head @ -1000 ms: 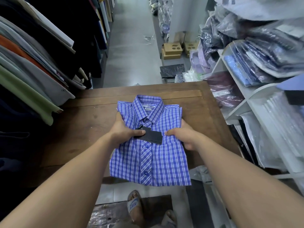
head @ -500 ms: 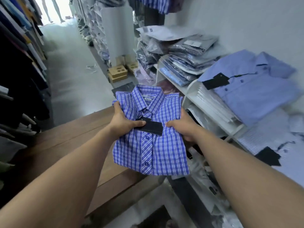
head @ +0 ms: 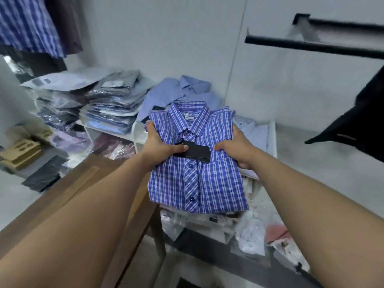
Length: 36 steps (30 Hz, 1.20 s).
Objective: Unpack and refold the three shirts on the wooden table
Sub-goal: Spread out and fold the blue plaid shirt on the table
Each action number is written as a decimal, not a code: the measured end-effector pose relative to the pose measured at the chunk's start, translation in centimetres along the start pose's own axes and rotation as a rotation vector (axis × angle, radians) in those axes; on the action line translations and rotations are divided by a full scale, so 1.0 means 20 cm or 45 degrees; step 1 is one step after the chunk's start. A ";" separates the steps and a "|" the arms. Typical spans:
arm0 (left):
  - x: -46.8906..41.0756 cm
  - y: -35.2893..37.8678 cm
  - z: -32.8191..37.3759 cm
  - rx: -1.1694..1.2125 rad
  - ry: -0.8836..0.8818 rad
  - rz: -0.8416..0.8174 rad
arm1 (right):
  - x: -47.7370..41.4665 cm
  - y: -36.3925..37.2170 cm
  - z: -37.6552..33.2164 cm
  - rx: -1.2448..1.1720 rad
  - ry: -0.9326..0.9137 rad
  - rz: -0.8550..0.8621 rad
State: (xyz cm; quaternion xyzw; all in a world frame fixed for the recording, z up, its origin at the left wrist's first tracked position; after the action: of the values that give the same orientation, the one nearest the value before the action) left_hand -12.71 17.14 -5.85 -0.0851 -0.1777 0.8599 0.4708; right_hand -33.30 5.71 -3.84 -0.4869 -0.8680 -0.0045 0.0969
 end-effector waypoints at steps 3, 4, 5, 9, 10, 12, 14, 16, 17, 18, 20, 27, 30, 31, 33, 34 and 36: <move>-0.11 0.20 0.13 -0.037 0.064 -0.101 | 0.01 -0.22 0.00 -0.042 0.015 0.106; -0.14 0.26 0.17 -0.055 0.092 -0.119 | 0.00 -0.29 0.00 -0.041 0.019 0.141; -0.19 0.33 0.20 -0.069 0.106 -0.133 | -0.02 -0.35 0.00 -0.041 0.018 0.179; -0.36 0.57 0.31 -0.132 0.136 -0.226 | -0.11 -0.58 0.02 -0.068 0.000 0.312; -0.41 0.62 0.34 -0.151 0.151 -0.243 | -0.14 -0.63 0.03 -0.071 -0.004 0.331; -0.51 0.73 0.38 -0.179 0.166 -0.277 | -0.22 -0.72 0.04 -0.060 -0.008 0.362; -0.63 0.81 0.42 -0.218 0.161 -0.296 | -0.32 -0.81 0.04 -0.035 -0.011 0.396; -0.74 0.89 0.46 -0.261 0.164 -0.294 | -0.43 -0.88 0.04 -0.014 -0.011 0.414; -0.80 0.92 0.48 -0.285 0.171 -0.283 | -0.49 -0.91 0.04 -0.002 -0.014 0.417; -0.85 0.96 0.49 -0.320 0.174 -0.268 | -0.55 -0.94 0.04 0.017 -0.011 0.423; -0.96 1.01 0.52 -0.385 0.159 -0.249 | -0.66 -0.99 0.05 0.049 0.011 0.442; -1.11 1.23 0.36 -0.828 -0.081 -0.274 | -0.91 -1.06 0.26 0.352 0.319 0.463; -1.11 1.30 0.25 -0.858 -0.323 -0.318 | -0.95 -1.05 0.32 0.592 0.452 0.364; -1.11 1.31 0.23 -0.825 -0.377 -0.313 | -0.96 -1.04 0.33 0.663 0.465 0.345; -1.12 1.33 0.22 -0.673 -0.467 -0.275 | -0.98 -1.03 0.34 0.742 0.483 0.321; -1.13 1.33 0.22 -0.556 -0.525 -0.270 | -0.99 -1.03 0.35 0.744 0.488 0.321; -1.14 1.34 0.25 -0.285 -0.619 -0.312 | -1.00 -1.03 0.36 0.757 0.478 0.329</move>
State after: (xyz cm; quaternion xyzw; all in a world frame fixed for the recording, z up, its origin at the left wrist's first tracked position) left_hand -22.82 -16.29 -12.03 0.0941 -0.3880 0.7668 0.5026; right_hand -41.79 -21.39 -12.61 -0.5337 -0.7300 0.1706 0.3913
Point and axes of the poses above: each hand's wrist, its own x-axis away from the middle knuckle, its own y-axis out of the palm, z = x × y, the point moved 3 cm from there along -x, towards the middle knuckle, and after that the axes turned 6 degrees about -x, right-handed, at the moved point
